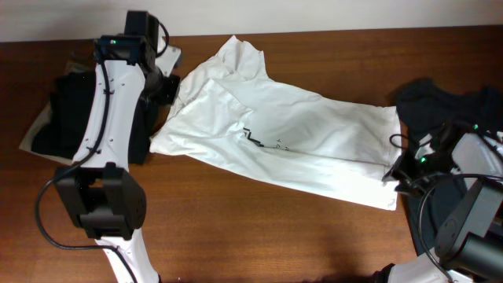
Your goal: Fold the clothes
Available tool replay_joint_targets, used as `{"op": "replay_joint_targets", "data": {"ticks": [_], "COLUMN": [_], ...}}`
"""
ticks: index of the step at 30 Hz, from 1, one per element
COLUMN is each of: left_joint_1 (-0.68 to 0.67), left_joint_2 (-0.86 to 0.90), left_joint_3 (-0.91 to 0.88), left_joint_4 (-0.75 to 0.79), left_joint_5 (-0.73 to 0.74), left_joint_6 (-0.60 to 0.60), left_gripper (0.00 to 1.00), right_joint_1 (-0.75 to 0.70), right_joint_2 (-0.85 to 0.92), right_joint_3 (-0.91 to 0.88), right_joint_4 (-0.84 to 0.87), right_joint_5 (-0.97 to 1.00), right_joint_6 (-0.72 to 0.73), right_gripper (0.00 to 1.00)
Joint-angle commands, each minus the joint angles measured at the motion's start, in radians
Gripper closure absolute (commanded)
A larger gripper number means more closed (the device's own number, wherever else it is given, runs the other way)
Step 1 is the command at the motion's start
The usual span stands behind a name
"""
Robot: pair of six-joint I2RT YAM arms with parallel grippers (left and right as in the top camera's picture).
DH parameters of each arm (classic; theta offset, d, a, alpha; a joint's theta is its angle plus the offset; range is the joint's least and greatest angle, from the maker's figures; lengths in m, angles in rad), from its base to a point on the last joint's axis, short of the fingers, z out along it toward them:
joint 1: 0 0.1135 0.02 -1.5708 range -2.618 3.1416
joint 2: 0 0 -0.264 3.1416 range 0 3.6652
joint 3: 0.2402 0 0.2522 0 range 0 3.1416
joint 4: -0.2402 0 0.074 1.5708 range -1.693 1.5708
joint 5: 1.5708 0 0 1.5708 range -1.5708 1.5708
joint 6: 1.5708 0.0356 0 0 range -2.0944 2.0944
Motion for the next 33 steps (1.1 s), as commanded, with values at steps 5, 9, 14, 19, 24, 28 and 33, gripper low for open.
{"op": "replay_joint_targets", "data": {"ticks": [5,9,14,19,24,28,33], "left_joint_1": [0.007,0.007,0.007,0.007,0.007,0.007,0.007], "left_joint_2": [0.035,0.035,0.035,0.035,0.035,0.035,0.035], "left_joint_3": [-0.266,-0.391,-0.435,-0.435,-0.435,-0.435,-0.435], "left_joint_4": [0.102,0.192,0.232,0.236,0.237,0.237,0.237], "left_joint_5": [0.034,0.04,0.04,0.025,0.025,0.025,0.025], "left_joint_6": [-0.087,-0.095,-0.095,-0.095,-0.095,-0.095,-0.094], "left_gripper": [0.73,0.73,0.73,0.73,0.73,0.73,0.67], "right_joint_1": [-0.005,-0.005,-0.005,-0.007,-0.007,-0.007,-0.006], "right_joint_2": [-0.011,-0.011,-0.011,-0.011,-0.011,-0.011,-0.012], "right_joint_3": [-0.127,-0.127,-0.127,-0.044,-0.022,-0.02,0.044], "right_joint_4": [0.196,0.243,0.265,0.264,0.299,0.364,0.257], "right_joint_5": [-0.166,-0.143,-0.114,-0.206,-0.027,0.004,-0.035], "right_joint_6": [0.011,0.055,0.076,0.097,0.196,0.184,0.031], "right_gripper": [0.66,0.72,0.92,0.96,0.96,0.62,0.73]}}
